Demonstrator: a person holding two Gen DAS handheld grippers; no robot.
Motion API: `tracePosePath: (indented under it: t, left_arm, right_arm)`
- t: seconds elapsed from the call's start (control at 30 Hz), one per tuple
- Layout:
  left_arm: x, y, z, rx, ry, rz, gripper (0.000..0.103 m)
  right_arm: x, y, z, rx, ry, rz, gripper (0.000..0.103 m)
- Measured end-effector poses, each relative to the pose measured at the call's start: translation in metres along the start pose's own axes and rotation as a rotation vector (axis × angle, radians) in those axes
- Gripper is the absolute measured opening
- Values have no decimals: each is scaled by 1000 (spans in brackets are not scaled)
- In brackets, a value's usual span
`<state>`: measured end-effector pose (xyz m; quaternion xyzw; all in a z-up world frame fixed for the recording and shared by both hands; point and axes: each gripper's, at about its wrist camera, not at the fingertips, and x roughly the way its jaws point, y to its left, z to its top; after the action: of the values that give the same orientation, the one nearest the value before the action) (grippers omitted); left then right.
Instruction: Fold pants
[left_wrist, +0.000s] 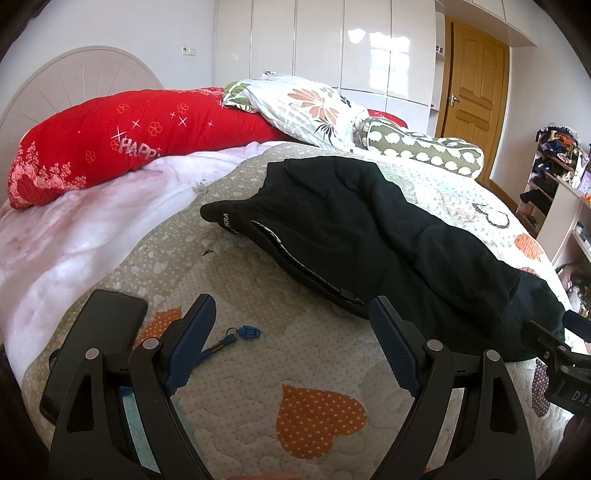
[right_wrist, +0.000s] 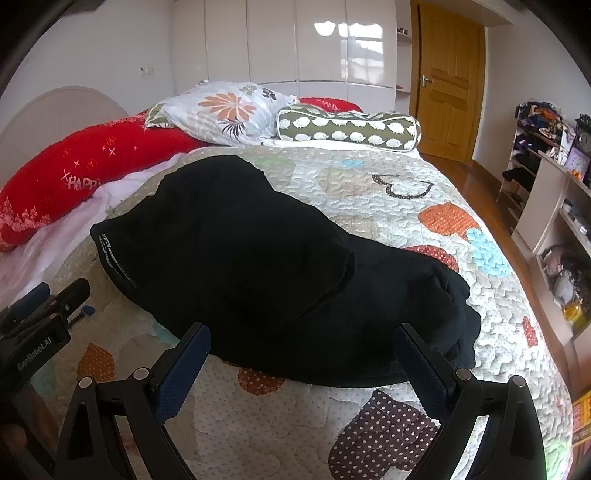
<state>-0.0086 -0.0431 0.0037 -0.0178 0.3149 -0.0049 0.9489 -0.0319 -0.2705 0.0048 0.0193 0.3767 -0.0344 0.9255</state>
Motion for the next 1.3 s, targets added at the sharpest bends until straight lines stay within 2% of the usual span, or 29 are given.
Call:
tracePosePath:
  t: [1.3]
  left_arm:
    - [9,-2,1,12,29,9,85]
  right_arm:
    - [10,-16,-9,18,43,4,99]
